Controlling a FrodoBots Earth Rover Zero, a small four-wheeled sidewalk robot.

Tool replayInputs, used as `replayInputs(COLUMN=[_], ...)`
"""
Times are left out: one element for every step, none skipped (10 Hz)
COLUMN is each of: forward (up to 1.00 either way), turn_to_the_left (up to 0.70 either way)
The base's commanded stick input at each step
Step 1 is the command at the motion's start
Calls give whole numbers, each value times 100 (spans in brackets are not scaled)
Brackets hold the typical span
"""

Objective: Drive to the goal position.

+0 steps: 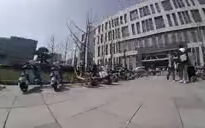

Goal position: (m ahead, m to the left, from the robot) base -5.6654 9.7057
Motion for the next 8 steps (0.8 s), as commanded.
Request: replayInputs(forward=[0,0,0,0,0,0,0,0], turn_to_the_left=[100,100,100,100,100,100,100,100])
